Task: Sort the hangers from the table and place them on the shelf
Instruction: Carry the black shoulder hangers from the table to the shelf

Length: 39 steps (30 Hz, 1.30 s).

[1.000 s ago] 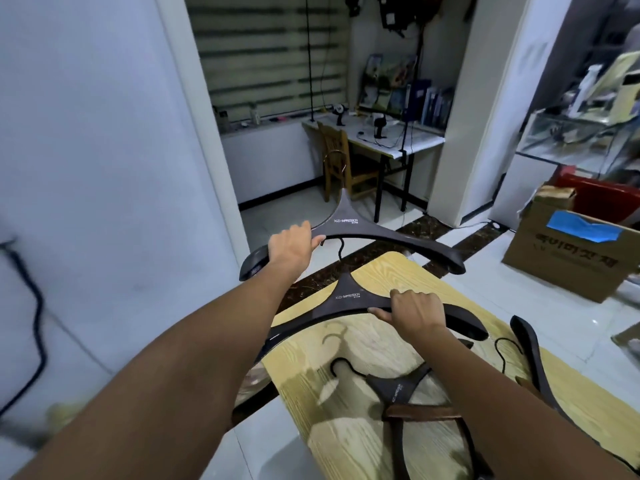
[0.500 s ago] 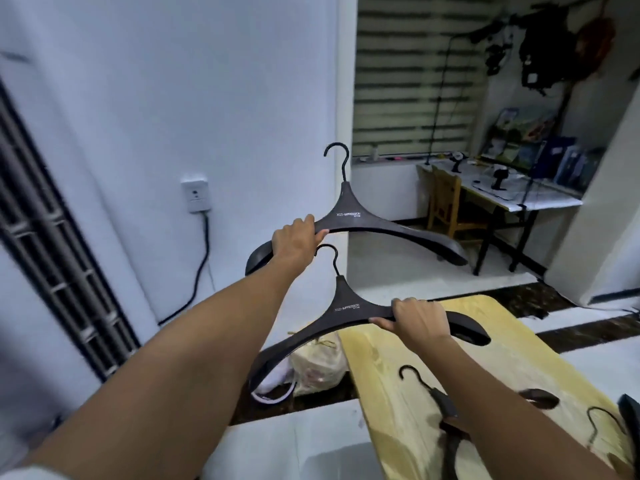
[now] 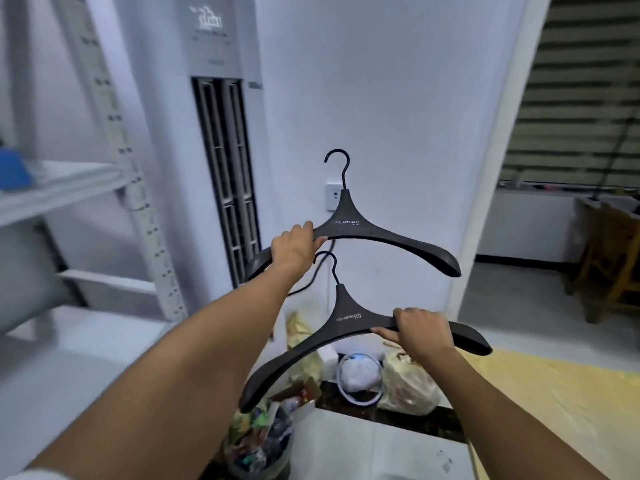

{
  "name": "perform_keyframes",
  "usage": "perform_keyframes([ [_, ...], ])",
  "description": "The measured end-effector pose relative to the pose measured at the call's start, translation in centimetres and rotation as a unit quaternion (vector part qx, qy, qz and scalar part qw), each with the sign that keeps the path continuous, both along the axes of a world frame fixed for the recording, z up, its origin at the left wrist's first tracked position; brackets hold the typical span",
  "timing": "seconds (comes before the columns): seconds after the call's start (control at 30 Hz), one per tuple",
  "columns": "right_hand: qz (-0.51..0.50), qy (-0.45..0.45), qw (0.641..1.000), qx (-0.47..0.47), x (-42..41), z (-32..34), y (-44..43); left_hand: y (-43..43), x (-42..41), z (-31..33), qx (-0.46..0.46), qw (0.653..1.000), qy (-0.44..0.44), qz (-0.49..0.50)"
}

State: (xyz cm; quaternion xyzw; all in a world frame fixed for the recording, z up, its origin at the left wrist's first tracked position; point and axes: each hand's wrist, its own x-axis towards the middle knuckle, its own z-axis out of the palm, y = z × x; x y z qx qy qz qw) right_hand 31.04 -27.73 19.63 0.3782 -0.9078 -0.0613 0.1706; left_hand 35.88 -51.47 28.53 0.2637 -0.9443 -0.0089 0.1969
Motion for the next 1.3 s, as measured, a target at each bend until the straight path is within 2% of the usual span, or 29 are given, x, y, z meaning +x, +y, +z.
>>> perform_keyframes([
  [0.37,0.138,0.019,0.990,0.002,8.9,-0.1,-10.1,-8.9,15.5,-1.3,0.015,0.991,-0.007,0.130],
  [0.93,0.274,0.004,0.961,0.040,21.9,-2.3,-18.1,-13.1,35.4,-5.6,0.060,0.960,-0.037,0.272],
  [1.3,0.340,0.024,0.939,0.055,27.4,-3.5,-23.7,-16.2,44.8,-7.5,0.063,0.933,-0.010,0.353],
])
